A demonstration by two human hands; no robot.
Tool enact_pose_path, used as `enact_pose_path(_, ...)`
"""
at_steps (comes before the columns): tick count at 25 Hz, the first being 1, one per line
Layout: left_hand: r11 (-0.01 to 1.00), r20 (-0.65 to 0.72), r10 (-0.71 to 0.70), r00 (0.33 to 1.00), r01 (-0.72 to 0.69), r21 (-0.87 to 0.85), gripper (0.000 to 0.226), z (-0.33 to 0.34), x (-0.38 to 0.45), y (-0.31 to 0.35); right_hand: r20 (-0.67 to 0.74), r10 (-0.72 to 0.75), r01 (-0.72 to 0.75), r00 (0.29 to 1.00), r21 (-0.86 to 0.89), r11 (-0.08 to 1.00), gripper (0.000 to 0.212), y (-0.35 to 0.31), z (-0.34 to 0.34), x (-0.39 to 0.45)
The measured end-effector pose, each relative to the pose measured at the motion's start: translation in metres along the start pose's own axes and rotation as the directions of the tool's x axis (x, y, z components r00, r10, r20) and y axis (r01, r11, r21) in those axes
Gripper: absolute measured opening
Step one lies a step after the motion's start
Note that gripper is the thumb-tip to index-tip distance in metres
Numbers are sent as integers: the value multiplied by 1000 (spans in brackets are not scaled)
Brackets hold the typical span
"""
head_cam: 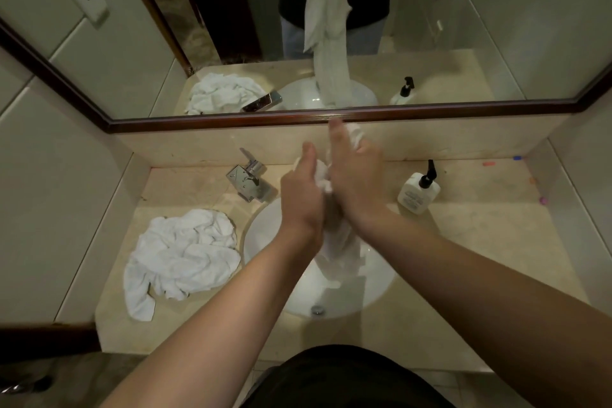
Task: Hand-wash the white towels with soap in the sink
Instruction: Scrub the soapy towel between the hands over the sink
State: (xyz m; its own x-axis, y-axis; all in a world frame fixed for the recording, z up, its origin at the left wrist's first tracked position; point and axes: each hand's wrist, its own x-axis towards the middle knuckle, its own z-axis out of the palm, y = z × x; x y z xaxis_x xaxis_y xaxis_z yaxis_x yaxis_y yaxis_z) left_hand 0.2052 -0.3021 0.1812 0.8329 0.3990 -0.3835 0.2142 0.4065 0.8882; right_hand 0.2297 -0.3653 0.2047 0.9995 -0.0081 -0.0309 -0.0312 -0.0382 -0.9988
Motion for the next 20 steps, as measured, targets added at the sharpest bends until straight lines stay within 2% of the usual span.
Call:
enact_pose_path(2,1000,-55,25,998,-25,2,54,0,5,1,-35,22,-21,999,48,999,45,-1,3,0)
enact_pose_path(4,993,-150,-23,988,5,-114,48,0,14,9,28,11,-12,1000,42,999,43,4,8,-14)
enact_pose_path(5,990,-142,-33,989,13,-141,55,4,15,10,46,14,-14,999,12,1000,44,4,7,-13)
enact_pose_path(7,998,-53,15,998,-18,-58,73,17,7,7,-46,73,-74,996,-19,997,47,-4,-4,10)
enact_pose_path(9,996,-27,67,997,-65,68,63,25,10,5,-138,123,-115,983,65,991,44,-12,-10,21)
enact_pose_path(10,995,-56,68,996,-63,79,57,26,15,11,-133,103,-93,986,80,992,43,-13,-9,17)
enact_pose_path(12,1000,-99,22,995,-23,-15,50,24,20,17,-36,31,-29,999,53,998,43,-9,-5,5)
enact_pose_path(13,999,-77,30,997,-32,-25,49,25,16,16,-16,9,-9,1000,38,999,44,-8,-7,7)
enact_pose_path(16,992,-31,65,997,-61,110,51,29,10,-2,-126,115,-108,985,56,993,42,-11,-16,22)
enact_pose_path(18,999,-84,0,996,3,41,52,28,12,-1,-104,169,-161,980,80,984,41,-4,-13,12)
enact_pose_path(20,1000,-127,-29,992,29,-2,45,28,10,-2,-69,149,-146,986,49,988,44,5,-12,8)
